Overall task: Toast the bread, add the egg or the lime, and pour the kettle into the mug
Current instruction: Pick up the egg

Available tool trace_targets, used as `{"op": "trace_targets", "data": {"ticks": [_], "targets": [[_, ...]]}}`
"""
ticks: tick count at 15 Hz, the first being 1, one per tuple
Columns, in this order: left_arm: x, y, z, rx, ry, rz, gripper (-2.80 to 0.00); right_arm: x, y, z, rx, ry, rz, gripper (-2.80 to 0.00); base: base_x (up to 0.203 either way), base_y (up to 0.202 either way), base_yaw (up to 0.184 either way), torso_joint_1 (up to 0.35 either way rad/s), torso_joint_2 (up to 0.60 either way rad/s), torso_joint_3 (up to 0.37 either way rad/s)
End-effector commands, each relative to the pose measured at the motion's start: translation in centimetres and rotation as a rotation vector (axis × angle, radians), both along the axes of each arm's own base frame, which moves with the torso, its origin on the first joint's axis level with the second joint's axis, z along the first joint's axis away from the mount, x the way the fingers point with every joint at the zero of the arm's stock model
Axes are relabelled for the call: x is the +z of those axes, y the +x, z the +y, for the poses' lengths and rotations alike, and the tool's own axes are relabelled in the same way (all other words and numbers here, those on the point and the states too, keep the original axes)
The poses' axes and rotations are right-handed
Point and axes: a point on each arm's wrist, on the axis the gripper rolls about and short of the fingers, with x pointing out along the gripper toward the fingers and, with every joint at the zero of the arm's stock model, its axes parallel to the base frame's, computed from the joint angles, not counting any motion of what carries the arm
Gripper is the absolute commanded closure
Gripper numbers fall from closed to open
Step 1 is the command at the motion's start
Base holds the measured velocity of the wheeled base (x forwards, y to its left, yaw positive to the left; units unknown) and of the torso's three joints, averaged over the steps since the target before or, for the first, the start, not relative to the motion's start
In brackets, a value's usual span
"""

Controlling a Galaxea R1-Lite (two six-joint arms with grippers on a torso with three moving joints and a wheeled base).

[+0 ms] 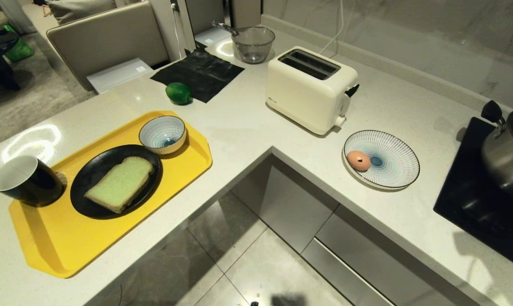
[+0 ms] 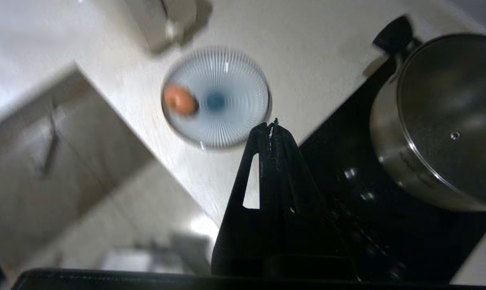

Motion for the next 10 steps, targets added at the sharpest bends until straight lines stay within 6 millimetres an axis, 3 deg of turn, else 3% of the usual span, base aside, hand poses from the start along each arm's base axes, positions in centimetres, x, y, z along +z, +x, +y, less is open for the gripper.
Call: {"op": "trace_targets", "data": {"ticks": [1,3,10], "targets": [[0.0,0.0,0.0,0.000,0.000,0.000,0.00,-1.0,3.5,0.3,0.092,-0.127,0.200,0.00,0.000,0.000,0.000,0.000,0.00,0.000],[0.0,0.0,0.0,0.002,0.000,0.000,0.00,-1.7,4.8,0.6,0.123,-0.104,0.272,0.00,0.000,0.000,0.000,0.000,0.00,0.000],[0.0,0.0,0.0,0.001,0.000,0.000,0.00,-0.5,7.1,1.4,0.220,-0.022,0.429,0.00,0.000,0.000,0.000,0.000,0.00,0.000]]}}
